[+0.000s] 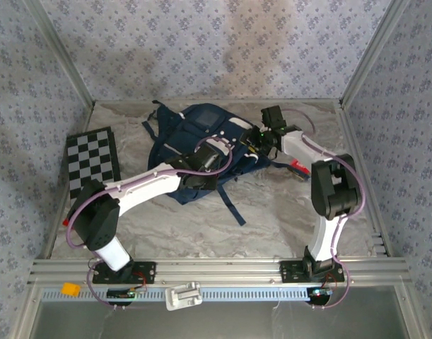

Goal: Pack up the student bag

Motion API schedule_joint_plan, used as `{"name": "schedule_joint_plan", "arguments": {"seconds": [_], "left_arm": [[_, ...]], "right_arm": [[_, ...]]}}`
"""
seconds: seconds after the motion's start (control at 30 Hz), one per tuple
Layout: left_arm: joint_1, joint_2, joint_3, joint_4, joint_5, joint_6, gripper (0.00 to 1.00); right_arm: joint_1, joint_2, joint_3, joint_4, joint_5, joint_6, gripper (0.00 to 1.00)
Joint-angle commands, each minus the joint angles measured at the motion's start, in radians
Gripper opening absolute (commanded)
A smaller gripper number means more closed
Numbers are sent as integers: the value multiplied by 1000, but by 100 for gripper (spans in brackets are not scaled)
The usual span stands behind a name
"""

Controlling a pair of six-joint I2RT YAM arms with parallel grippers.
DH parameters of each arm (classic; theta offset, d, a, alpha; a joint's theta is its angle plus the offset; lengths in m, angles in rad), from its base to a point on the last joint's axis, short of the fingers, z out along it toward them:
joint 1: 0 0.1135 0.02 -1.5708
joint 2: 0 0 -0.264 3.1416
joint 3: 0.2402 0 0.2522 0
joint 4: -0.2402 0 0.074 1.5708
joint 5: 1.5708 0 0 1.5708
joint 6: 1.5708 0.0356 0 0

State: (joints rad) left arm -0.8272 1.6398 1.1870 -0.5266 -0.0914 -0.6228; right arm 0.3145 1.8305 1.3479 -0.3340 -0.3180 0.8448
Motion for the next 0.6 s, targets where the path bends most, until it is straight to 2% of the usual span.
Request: {"name": "schedule_joint_plan", "arguments": {"seconds": [0.0, 0.1, 0.2, 0.37, 0.57], "left_arm": [[25, -10, 11, -7, -7, -9, 0], [24, -33, -15, 18, 9, -9, 0], [22, -39, -29, 28, 12, -16, 0], [22, -35, -30, 28, 18, -15, 0], [20, -30, -18, 32, 32, -7, 0]], "right_arm": [[54, -148, -114, -44, -14, 70, 50], [117, -198, -223, 23, -30, 165, 56], [174, -195, -286, 131, -64, 274, 56], [242, -168, -291, 212, -26, 346, 51], [266, -102, -258, 274, -20, 392, 42]]}}
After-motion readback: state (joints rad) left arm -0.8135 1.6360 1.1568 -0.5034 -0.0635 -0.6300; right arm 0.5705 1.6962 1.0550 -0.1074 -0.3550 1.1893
